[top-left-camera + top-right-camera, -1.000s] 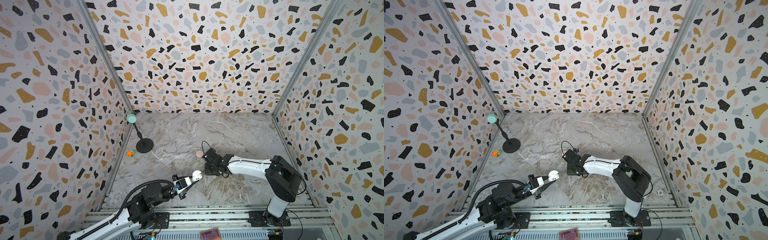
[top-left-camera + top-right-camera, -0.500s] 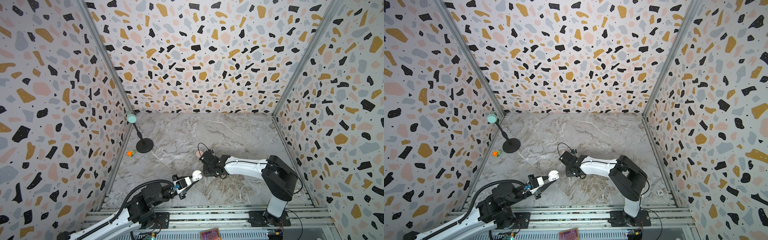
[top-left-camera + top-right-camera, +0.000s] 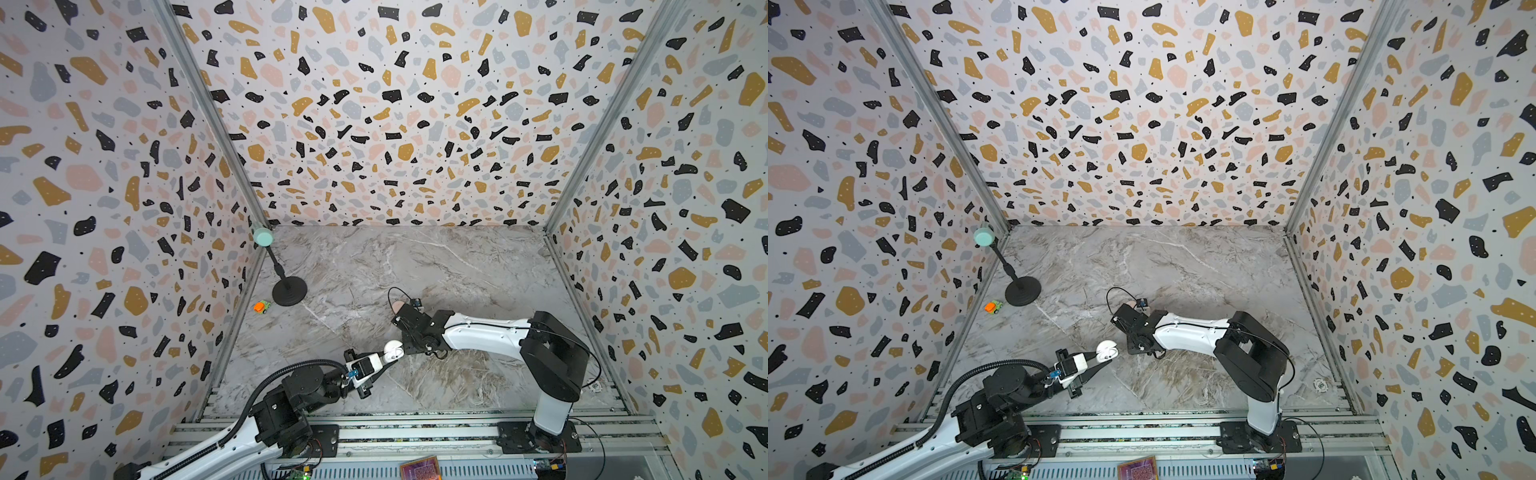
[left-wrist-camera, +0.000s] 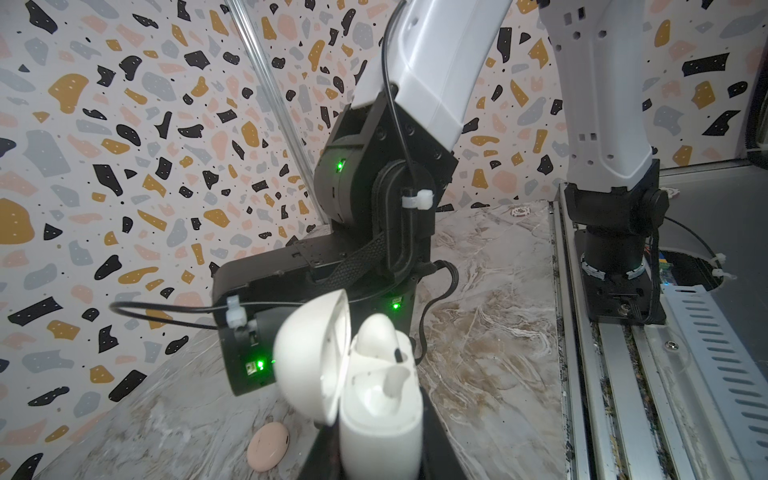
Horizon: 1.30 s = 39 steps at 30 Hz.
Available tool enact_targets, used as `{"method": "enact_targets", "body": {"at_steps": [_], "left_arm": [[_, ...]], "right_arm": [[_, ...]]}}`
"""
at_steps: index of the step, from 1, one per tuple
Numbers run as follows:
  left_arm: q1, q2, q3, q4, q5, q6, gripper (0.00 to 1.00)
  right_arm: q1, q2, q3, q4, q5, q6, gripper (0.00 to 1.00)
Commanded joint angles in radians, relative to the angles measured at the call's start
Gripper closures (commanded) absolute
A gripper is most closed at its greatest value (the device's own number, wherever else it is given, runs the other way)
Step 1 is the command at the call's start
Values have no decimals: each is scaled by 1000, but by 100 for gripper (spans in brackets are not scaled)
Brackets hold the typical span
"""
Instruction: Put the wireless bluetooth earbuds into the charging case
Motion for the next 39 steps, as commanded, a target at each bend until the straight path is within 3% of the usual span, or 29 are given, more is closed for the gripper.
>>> {"method": "enact_targets", "body": {"at_steps": [1, 8, 12, 20, 27, 34, 39], "left_arm": [[-3, -13, -6, 38, -5, 1, 100], [-4, -18, -6, 36, -7, 1, 100], [-3, -21, -7, 35, -9, 2, 100], [-3, -33, -8, 37, -10, 1, 100], [-3, -31, -8, 35, -15, 5, 100], [-3, -28, -9, 31, -20, 9, 100], [-3, -29, -9, 26, -22, 11, 100]], "right_arm": [[17, 22, 37, -52, 42, -15, 89], [35, 11, 61, -73, 68, -13, 90], [34, -49, 35, -29, 36, -38, 84], [-26, -212, -88, 101, -71, -94, 68], [-125, -303, -182, 174, -210, -202, 45], [-138, -219, -121, 108, -238, -353, 45], [-135, -153, -69, 61, -248, -396, 49]]}}
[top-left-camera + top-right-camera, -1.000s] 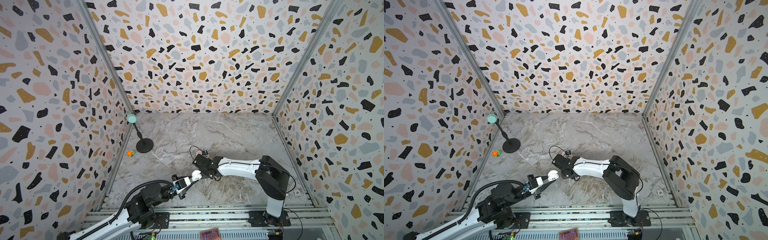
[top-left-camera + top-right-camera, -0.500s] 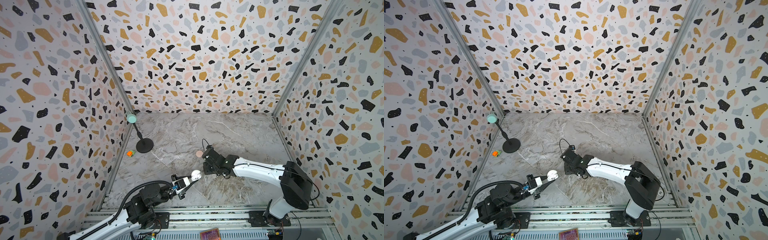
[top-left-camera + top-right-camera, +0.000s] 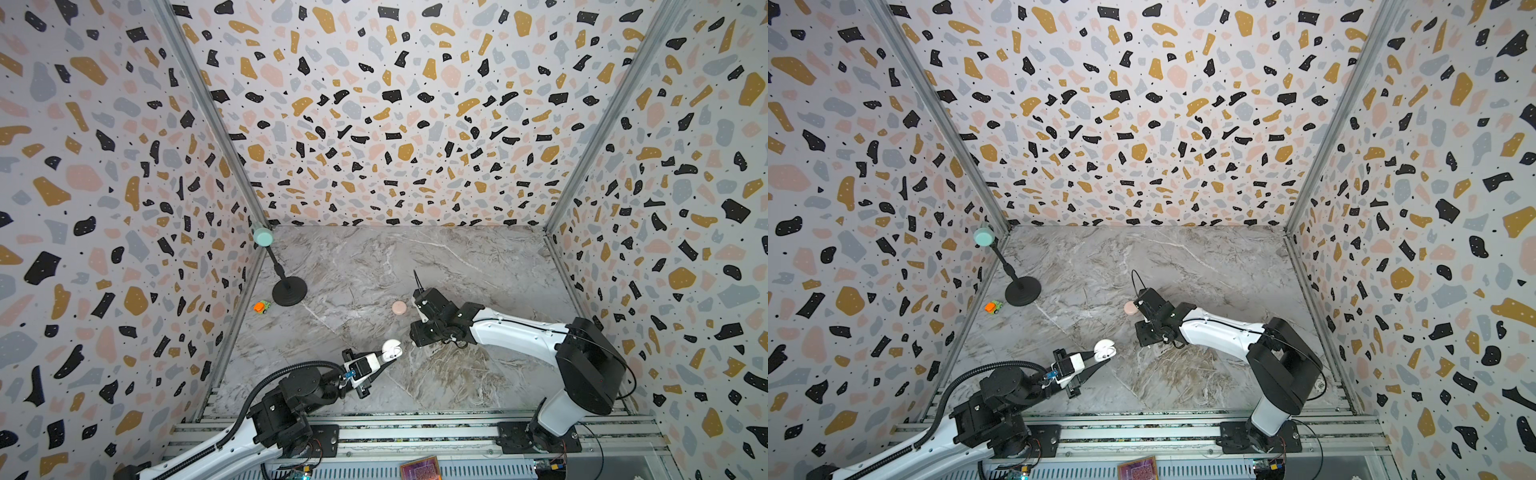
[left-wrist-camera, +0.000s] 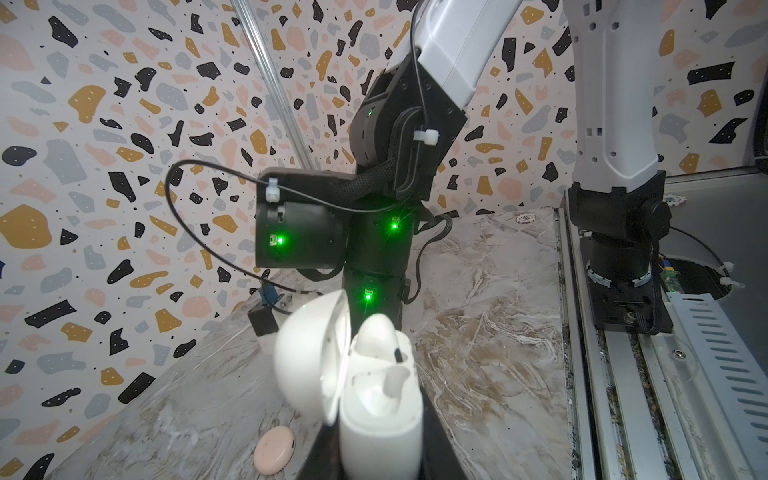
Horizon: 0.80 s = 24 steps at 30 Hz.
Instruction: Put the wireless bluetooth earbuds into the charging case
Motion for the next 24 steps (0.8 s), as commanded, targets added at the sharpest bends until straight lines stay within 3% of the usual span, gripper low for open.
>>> {"method": "enact_targets", "body": {"at_steps": [1, 24], "left_arm": [[-3, -7, -9, 27, -11, 13, 100], [-3, -7, -11, 27, -19, 15, 100]], "right_arm": [[5, 16, 50, -60, -13, -63, 49], [46, 139, 122, -146, 69, -40, 63]]}}
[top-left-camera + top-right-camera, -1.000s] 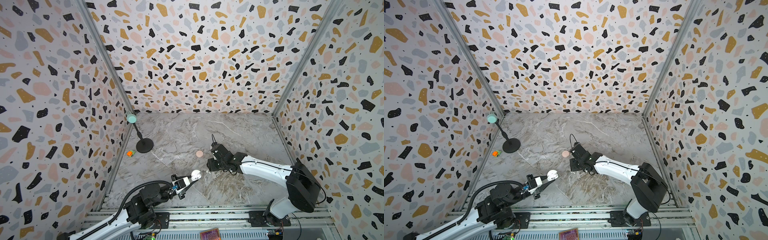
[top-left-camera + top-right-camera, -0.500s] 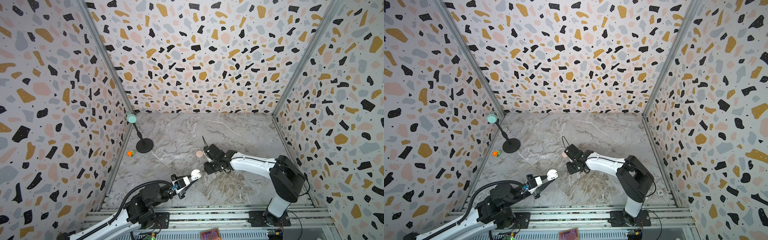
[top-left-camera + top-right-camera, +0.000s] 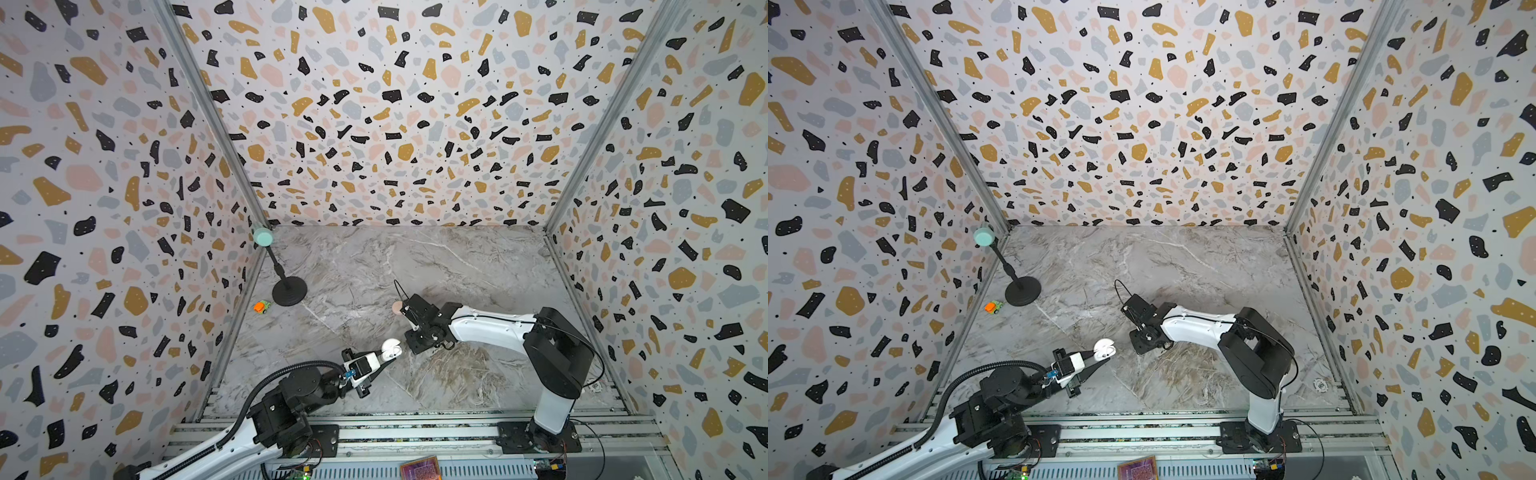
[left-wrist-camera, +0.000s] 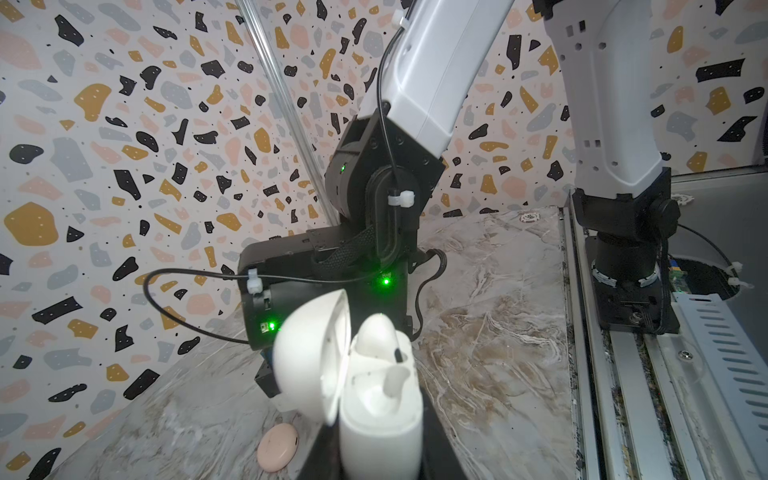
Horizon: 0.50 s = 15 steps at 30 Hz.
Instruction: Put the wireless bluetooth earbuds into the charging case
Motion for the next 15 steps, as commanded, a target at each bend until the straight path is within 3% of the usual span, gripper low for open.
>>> {"method": "enact_targets", "body": {"at_steps": [1, 15], "left_arm": [[-3, -7, -10, 28, -7, 15, 100], [-3, -5, -10, 28, -10, 14, 100]], "right_arm": [[2, 0, 33, -32, 20, 5, 63], [5, 30, 42, -29, 12, 9, 67]]}}
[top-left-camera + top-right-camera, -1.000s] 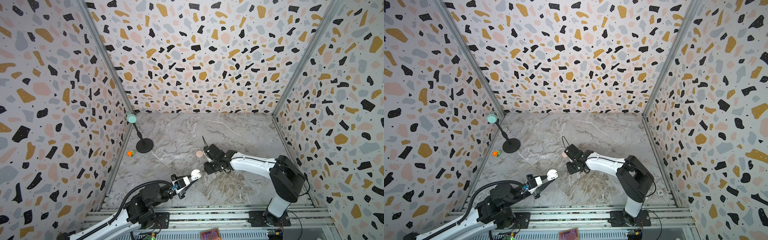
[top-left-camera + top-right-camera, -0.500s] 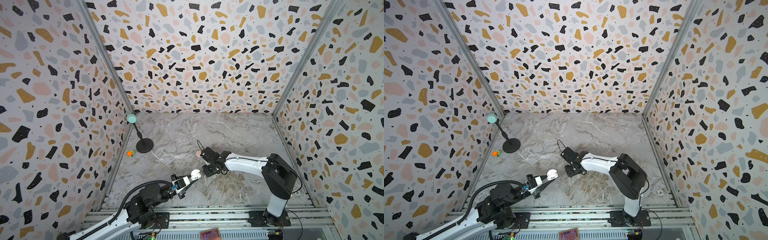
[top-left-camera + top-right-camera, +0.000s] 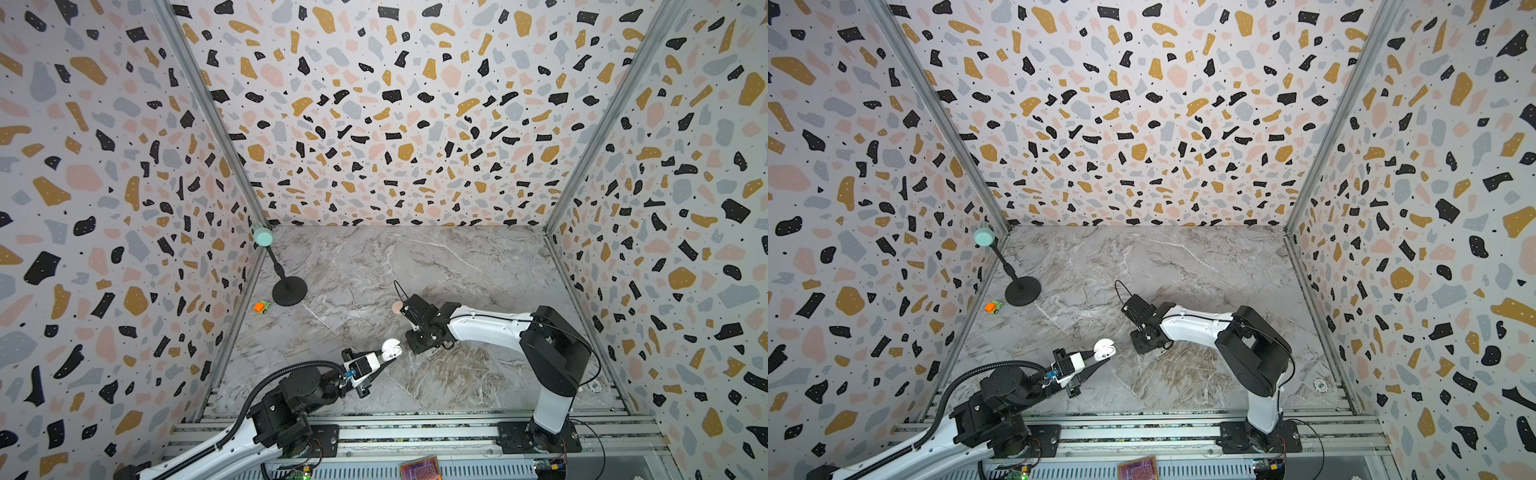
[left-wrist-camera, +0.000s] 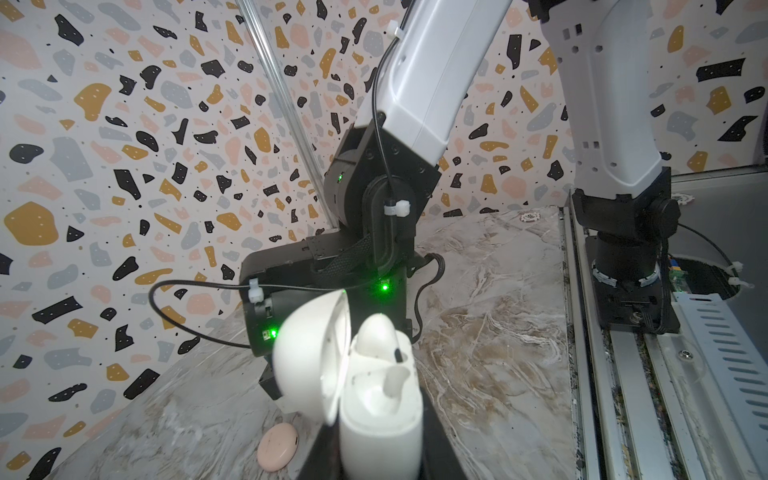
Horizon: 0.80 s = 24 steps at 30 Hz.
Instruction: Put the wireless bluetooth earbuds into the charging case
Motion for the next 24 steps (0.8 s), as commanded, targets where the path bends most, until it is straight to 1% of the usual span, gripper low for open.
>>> {"method": "enact_targets", "body": {"at_steps": [1, 10, 20, 24], "left_arm": [[-3, -5, -9, 29, -10, 13, 100], [-3, -5, -8, 28, -12, 15, 100], [-3, -8, -8, 26, -11, 13, 100], [-4, -8, -9, 26, -11, 13, 100]], "right_arm": [[6, 8, 38, -25, 10, 8, 68], [19, 41, 49, -27, 17, 20, 68], [20, 48, 35, -45, 45, 42, 73], [21, 37, 22, -51, 50, 51, 73]]}}
